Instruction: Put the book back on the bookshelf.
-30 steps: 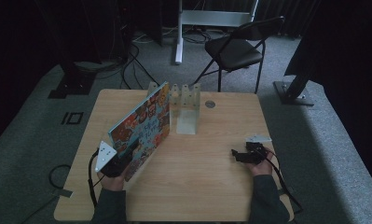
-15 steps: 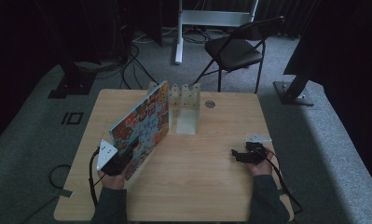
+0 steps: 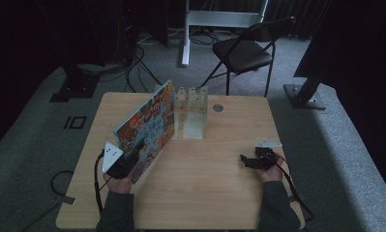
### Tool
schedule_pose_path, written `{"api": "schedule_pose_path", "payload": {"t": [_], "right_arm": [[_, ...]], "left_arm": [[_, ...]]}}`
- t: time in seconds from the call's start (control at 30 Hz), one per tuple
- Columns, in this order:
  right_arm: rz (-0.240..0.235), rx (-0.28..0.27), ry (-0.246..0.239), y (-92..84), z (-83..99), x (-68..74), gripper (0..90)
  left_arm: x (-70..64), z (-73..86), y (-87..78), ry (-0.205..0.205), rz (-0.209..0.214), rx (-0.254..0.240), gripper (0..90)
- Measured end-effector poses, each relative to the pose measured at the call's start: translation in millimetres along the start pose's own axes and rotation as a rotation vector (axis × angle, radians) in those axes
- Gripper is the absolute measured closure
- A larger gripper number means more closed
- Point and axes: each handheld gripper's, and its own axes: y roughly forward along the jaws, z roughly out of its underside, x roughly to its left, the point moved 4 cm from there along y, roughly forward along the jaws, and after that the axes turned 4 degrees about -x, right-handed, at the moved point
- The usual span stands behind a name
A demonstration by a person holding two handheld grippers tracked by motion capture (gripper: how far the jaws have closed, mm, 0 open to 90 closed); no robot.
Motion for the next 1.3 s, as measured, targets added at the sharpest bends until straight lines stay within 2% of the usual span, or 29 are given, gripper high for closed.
{"api": "schedule_pose_path", "payload": {"t": [1.3], "right_arm": [[0.000, 0.000, 0.000, 0.0, 0.0, 0.0, 19.0]], "left_arm": [[4.6, -5.0, 16.8, 0.014, -0.058, 0.006, 81.1]]}}
